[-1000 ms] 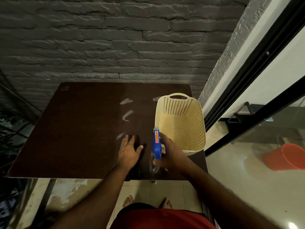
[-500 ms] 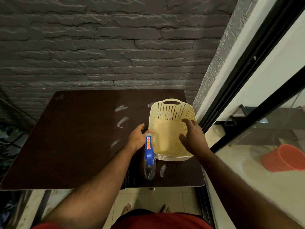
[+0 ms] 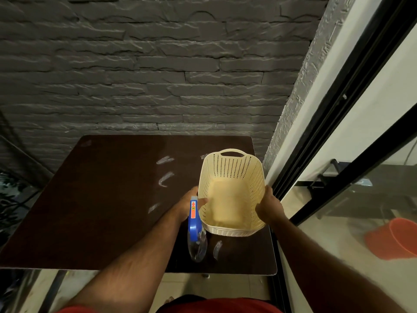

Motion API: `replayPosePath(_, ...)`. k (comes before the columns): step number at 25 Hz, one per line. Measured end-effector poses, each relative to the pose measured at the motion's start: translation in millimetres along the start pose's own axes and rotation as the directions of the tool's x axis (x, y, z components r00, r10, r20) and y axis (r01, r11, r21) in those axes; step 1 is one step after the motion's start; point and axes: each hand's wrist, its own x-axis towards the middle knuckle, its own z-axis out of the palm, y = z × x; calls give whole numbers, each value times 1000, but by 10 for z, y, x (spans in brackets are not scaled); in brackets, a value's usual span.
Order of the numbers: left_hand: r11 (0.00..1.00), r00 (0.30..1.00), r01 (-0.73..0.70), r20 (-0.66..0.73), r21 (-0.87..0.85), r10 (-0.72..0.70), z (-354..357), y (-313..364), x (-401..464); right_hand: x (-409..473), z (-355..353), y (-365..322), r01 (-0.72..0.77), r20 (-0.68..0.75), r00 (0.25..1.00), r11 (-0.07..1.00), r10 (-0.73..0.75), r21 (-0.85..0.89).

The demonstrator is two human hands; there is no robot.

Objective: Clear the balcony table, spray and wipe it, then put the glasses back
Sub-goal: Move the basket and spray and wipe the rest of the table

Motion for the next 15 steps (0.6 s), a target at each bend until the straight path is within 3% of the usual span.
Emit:
replayPosePath(3, 1000, 999, 1, -52, 17, 0, 33, 64, -36, 3, -16, 29, -4, -8, 1000, 1000, 4, 7)
replayPosePath(8, 993, 994, 49, -94, -103, -58, -47, 115, -124, 20, -48, -33, 0, -17, 1000, 997, 1, 73)
replayPosePath(15, 994, 967, 63, -239, -93, -84, -453, 179, -127, 49, -124, -538, 76, -37, 997, 993, -73, 95)
